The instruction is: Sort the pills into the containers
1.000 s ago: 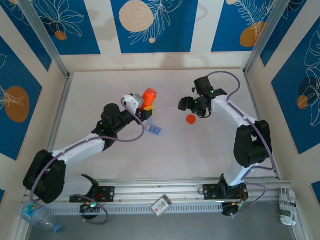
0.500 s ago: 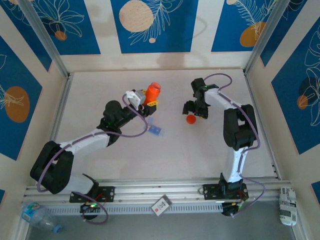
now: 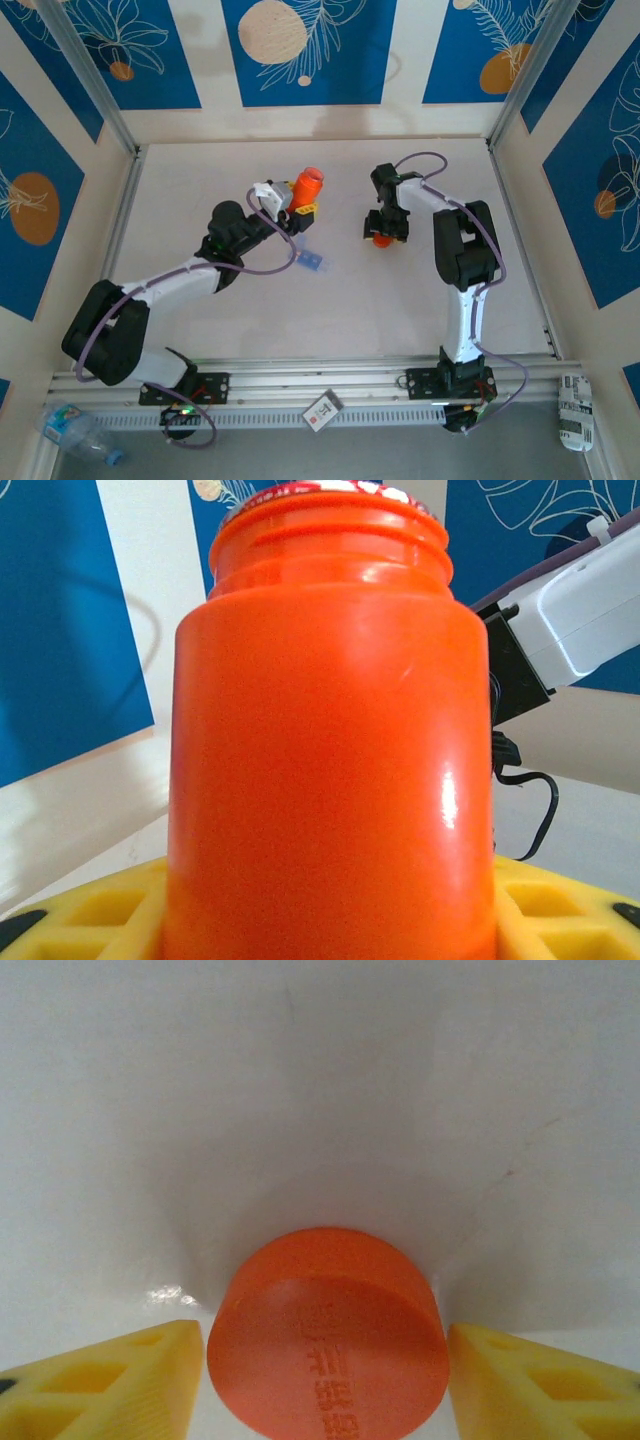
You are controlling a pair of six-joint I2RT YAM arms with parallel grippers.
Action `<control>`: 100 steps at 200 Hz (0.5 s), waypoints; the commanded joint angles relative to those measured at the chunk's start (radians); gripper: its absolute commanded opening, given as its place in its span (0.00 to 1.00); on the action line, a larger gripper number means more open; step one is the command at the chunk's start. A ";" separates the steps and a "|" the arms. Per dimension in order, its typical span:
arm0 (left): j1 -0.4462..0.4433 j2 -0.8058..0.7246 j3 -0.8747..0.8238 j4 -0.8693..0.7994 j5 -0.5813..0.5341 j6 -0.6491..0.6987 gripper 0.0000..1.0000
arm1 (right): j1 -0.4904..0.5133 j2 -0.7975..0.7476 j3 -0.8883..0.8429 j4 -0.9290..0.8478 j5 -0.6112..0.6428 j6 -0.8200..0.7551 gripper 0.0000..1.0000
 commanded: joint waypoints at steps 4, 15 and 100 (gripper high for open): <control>0.008 0.009 0.016 0.026 0.034 -0.019 0.00 | 0.004 0.008 -0.013 -0.007 0.001 -0.005 0.60; 0.008 0.010 0.013 0.026 0.036 -0.020 0.00 | 0.004 0.009 -0.014 -0.006 -0.001 -0.005 0.55; 0.009 0.066 0.010 0.051 0.035 0.005 0.00 | 0.008 -0.069 0.032 -0.038 -0.035 -0.017 0.37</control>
